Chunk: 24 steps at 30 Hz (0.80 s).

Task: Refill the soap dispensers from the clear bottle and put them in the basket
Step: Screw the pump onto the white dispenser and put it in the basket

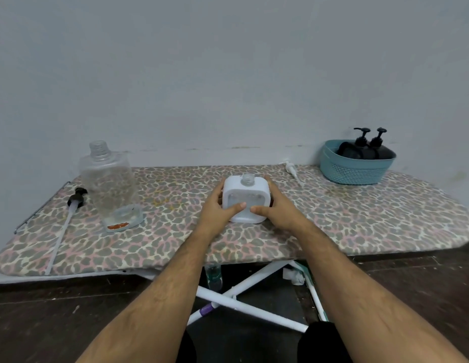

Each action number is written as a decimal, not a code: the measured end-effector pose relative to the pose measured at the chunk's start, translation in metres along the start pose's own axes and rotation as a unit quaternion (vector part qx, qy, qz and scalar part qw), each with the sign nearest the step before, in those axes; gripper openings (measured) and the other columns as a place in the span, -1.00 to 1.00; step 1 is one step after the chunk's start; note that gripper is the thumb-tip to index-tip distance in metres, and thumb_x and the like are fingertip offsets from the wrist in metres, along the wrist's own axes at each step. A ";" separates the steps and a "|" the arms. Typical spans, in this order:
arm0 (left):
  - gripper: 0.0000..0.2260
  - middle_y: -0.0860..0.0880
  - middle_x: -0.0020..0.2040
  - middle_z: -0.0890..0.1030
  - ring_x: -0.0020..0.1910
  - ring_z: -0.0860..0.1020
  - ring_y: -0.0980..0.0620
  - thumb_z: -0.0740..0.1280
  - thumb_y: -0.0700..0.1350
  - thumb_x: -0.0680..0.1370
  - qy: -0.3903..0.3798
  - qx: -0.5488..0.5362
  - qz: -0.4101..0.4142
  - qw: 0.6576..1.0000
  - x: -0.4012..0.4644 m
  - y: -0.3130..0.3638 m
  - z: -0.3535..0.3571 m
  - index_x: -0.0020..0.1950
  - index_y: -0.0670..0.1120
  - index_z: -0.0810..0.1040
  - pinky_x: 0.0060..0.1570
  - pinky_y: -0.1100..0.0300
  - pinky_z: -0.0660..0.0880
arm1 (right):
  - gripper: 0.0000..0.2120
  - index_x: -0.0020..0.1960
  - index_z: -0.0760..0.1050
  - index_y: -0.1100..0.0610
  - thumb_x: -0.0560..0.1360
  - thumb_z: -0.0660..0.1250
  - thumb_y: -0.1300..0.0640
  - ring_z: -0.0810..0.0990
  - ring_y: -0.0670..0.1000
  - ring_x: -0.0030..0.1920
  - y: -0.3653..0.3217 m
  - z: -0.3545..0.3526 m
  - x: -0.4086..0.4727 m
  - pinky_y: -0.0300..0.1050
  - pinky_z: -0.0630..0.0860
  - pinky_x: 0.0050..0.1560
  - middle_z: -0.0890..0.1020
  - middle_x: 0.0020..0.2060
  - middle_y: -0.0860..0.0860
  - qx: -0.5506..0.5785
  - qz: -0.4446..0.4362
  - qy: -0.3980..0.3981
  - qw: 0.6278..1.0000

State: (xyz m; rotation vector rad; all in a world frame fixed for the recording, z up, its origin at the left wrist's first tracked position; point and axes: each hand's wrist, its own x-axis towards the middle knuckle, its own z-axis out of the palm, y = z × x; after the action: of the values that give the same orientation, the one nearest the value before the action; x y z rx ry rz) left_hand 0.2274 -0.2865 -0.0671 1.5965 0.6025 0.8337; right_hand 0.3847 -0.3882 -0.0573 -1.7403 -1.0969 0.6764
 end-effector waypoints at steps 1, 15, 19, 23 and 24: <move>-0.37 0.01 0.21 0.60 0.12 0.62 0.04 0.52 -0.21 0.45 0.002 -0.004 -0.002 1.000 0.000 -0.001 0.000 0.47 0.02 0.39 -0.07 0.19 0.63 | -0.09 0.63 -0.02 -0.04 0.49 0.47 0.21 0.49 -0.02 0.26 0.000 -0.004 0.004 -0.26 0.50 0.04 0.43 0.39 -0.06 -0.008 0.007 -0.017 1.000; -0.40 0.09 0.14 0.60 0.06 0.61 0.14 0.54 -0.20 0.43 0.032 0.009 -0.014 0.999 0.002 -0.009 0.002 0.39 0.13 0.43 -0.17 0.26 0.59 | -0.58 0.40 0.44 0.10 0.54 0.33 0.17 0.57 0.07 0.10 0.018 -0.070 0.075 -0.07 0.54 0.10 0.55 0.30 0.11 -0.218 0.079 0.183 0.955; -0.41 0.10 0.15 0.60 0.06 0.61 0.15 0.55 -0.18 0.42 0.030 0.005 -0.018 0.999 0.001 -0.008 0.001 0.34 0.21 0.44 -0.16 0.25 0.60 | -0.64 0.34 0.44 0.11 0.57 0.30 0.06 0.57 0.17 0.13 0.023 -0.077 0.112 0.02 0.55 0.10 0.59 0.20 0.16 -0.309 0.095 0.219 0.921; -0.43 0.11 0.14 0.61 0.03 0.62 0.17 0.55 -0.18 0.40 0.033 0.002 -0.028 0.999 0.002 -0.008 0.001 0.26 0.29 0.45 -0.17 0.23 0.61 | -0.63 0.35 0.41 0.17 0.59 0.27 0.06 0.56 0.18 0.19 0.026 -0.086 0.140 0.02 0.51 0.13 0.57 0.24 0.16 -0.338 0.126 0.228 0.905; -0.42 0.11 0.14 0.61 0.04 0.62 0.16 0.55 -0.18 0.40 0.037 -0.003 -0.033 0.999 0.002 -0.009 0.001 0.30 0.23 0.45 -0.16 0.22 0.62 | -0.62 0.34 0.42 0.18 0.59 0.29 0.04 0.56 0.18 0.20 0.028 -0.088 0.146 0.02 0.51 0.13 0.57 0.25 0.16 -0.339 0.134 0.225 0.904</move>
State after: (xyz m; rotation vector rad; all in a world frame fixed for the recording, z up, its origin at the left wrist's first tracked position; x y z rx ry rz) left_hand 0.2299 -0.2835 -0.0751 1.5372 0.7020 0.8472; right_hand 0.5319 -0.2985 -0.0431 -2.5159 -0.8122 0.0016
